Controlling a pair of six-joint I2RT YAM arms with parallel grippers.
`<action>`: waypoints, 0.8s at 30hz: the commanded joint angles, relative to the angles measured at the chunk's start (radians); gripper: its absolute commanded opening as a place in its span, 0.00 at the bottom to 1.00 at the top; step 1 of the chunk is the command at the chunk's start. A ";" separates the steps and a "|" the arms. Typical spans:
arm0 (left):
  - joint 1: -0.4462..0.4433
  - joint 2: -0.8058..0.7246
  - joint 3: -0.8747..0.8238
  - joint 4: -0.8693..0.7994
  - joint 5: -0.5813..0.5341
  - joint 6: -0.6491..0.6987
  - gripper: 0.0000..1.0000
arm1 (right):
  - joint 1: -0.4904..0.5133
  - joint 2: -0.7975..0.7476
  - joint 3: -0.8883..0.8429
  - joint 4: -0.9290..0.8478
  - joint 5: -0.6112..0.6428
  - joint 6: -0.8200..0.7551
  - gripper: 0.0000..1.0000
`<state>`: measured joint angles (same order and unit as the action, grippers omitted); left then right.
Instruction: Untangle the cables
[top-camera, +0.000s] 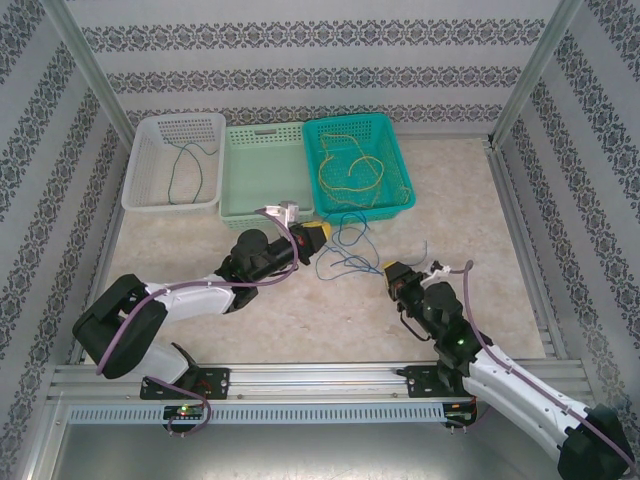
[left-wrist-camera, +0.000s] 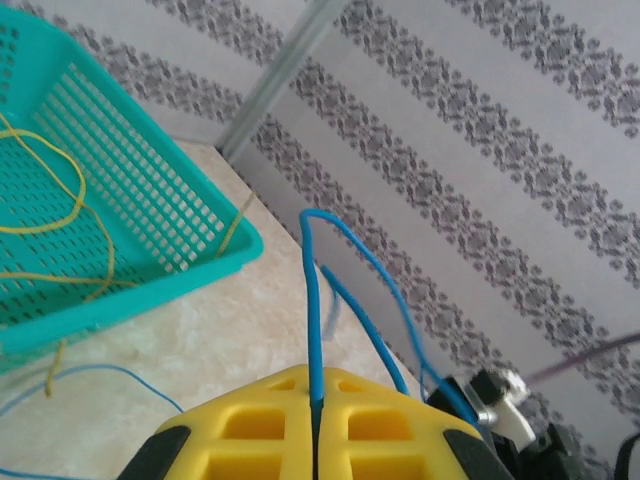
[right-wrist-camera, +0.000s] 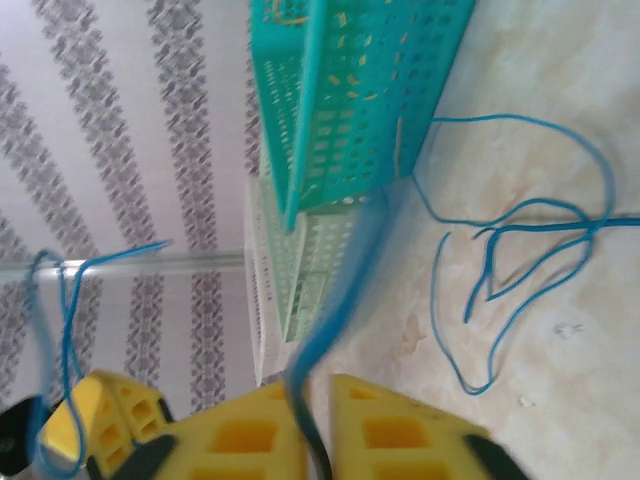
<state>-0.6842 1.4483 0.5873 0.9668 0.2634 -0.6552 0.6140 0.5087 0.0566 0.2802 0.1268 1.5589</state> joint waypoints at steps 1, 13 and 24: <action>0.020 -0.051 0.032 0.105 -0.083 0.031 0.00 | -0.020 -0.002 0.019 -0.204 0.060 -0.029 0.35; 0.020 -0.264 0.074 -0.295 -0.145 0.266 0.00 | -0.037 -0.168 0.250 -0.443 0.005 -0.443 0.63; 0.019 -0.251 0.087 -0.293 0.065 0.366 0.00 | -0.053 0.054 0.509 -0.361 -0.150 -0.647 0.54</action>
<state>-0.6701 1.1980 0.6445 0.6842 0.2562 -0.3515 0.5808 0.5224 0.5034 -0.1177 0.0326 0.9775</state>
